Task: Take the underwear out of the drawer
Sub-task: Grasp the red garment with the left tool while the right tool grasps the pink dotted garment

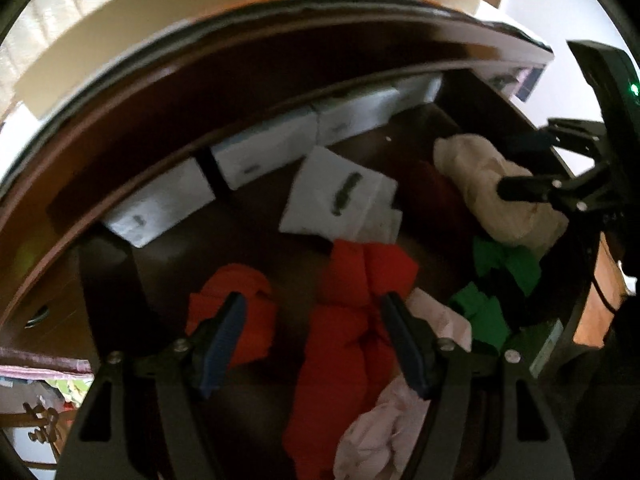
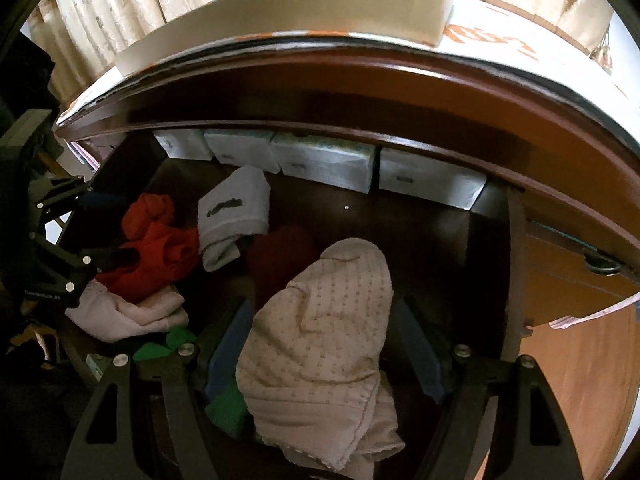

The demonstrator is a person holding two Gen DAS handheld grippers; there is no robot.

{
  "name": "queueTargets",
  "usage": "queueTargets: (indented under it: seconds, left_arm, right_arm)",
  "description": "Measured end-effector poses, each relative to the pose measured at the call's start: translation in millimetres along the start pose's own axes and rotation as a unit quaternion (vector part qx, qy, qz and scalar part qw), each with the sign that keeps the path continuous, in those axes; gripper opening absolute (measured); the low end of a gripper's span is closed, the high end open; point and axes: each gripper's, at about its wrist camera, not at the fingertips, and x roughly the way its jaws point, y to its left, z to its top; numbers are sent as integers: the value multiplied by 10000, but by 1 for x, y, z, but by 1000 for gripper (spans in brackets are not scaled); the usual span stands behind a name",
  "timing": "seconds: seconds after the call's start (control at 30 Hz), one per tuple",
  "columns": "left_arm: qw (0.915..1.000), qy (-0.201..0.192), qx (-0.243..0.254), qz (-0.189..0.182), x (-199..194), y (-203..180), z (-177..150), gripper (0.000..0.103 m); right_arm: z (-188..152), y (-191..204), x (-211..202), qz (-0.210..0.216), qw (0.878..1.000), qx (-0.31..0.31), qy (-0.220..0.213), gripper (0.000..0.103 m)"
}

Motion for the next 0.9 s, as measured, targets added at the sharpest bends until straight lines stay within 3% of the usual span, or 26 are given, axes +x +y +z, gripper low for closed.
queueTargets:
  seconds: [0.27,0.73,0.8,0.9]
  left_arm:
    - [9982,402,350,-278,14,-12,-2,71]
    - [9939,882,178,-634,31,-10,-1,69]
    - [9937,944,83,-592,34,-6,-1,67]
    - [9942,887,-55,-611,33,-1,-1,52]
  right_arm:
    - [-1,-5,9,35,9998,78,160,76]
    - [2,-3,15,56,9996,-59,276,76]
    - [2,-2,16,77,9994,-86,319,76]
    - [2,0,16,69,9993,-150,327,76]
